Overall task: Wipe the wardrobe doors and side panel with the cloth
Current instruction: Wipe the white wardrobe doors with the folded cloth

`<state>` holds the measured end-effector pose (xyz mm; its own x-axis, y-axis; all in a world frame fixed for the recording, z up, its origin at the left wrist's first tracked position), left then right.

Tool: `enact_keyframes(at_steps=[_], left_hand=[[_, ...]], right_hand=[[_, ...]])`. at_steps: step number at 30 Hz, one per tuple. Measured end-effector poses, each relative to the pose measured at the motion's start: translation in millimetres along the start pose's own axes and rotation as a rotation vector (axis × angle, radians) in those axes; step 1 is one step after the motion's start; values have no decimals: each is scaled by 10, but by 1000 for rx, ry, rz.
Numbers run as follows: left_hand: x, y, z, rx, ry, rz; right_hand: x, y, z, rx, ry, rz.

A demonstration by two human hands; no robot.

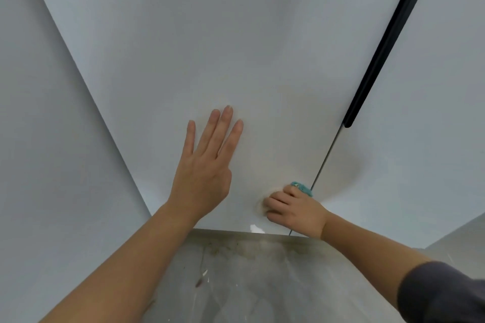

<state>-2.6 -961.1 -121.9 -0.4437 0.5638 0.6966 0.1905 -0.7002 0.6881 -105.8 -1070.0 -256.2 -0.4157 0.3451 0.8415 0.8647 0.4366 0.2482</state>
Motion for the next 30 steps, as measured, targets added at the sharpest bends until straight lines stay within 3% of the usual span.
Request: enact_keyframes(at_steps=[2, 6, 8, 11, 18, 30], left_hand=[[-96, -47, -12, -10, -9, 14], [-129, -116, 20, -3, -35, 3], [-85, -152, 96, 10, -36, -8], [-24, -220, 261, 35, -19, 5], [387, 69, 491, 126, 40, -40], [1667, 1356, 758, 135, 43, -166]], right_hand=[[-227, -21, 129, 35, -14, 76], [-677, -60, 427, 211, -92, 434], [-682, -24, 468, 243, -128, 508], [-479, 104, 413, 284, -100, 438], [775, 685, -258, 312, -77, 67], [3005, 1274, -1623, 220, -161, -177]])
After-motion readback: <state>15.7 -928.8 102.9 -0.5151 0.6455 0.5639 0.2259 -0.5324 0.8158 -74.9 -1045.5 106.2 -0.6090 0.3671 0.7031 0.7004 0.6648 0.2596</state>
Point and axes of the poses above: each hand's wrist, its own y-axis towards the middle knuckle, its own x-axis out of the back of the hand, z = x × y, the point moved 8 cm from there along y, towards the middle knuckle, and after that the axes turned 5 degrees about y, right-handed, at the moved point
